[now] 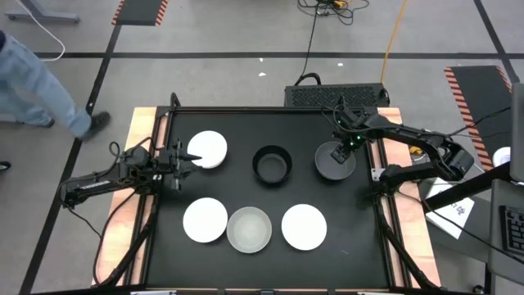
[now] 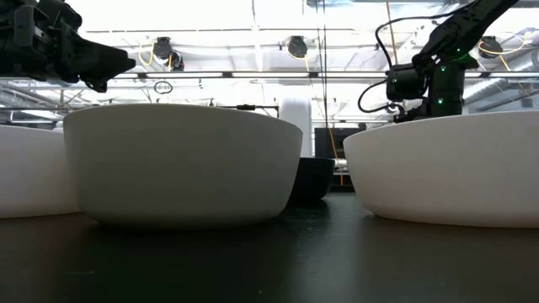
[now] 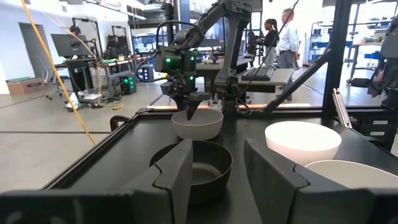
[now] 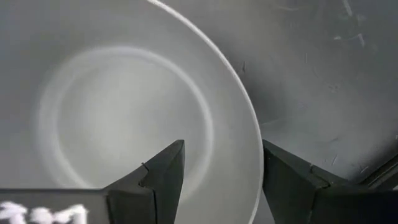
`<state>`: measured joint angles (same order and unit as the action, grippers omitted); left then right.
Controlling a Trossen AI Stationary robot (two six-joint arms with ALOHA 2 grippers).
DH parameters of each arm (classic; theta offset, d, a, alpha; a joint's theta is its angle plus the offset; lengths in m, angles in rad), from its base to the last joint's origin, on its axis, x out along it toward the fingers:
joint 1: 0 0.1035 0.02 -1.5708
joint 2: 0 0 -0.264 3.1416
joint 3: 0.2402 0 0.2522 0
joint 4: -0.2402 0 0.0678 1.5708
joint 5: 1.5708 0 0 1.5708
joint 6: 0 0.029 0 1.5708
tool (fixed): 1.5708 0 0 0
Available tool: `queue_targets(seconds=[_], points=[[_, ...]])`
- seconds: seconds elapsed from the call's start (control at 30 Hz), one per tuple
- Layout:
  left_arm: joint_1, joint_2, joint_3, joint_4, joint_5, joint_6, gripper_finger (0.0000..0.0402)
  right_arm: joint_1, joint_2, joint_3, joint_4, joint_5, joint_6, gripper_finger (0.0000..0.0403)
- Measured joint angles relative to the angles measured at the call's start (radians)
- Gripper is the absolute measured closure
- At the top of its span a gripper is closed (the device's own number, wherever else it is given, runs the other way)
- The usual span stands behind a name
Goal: Nest bowls inside each other
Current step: Stack the gray bowl on the black bowl
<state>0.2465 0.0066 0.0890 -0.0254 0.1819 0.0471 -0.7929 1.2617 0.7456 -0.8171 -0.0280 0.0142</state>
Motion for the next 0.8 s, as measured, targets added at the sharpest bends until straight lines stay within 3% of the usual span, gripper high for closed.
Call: queue_targets(seconds=[0.33,0.8], points=[[0.0,0.0,0.0,0.0,0.0,0.0,0.0254,0.0,0.0,0.0,0.019,0.0,-0.009,0.0224],[0.0,0.0,0.0,0.0,0.0,-0.003,0.0254,0.0,0.0,0.0,0.02,-0.001,-0.033,0.0354]])
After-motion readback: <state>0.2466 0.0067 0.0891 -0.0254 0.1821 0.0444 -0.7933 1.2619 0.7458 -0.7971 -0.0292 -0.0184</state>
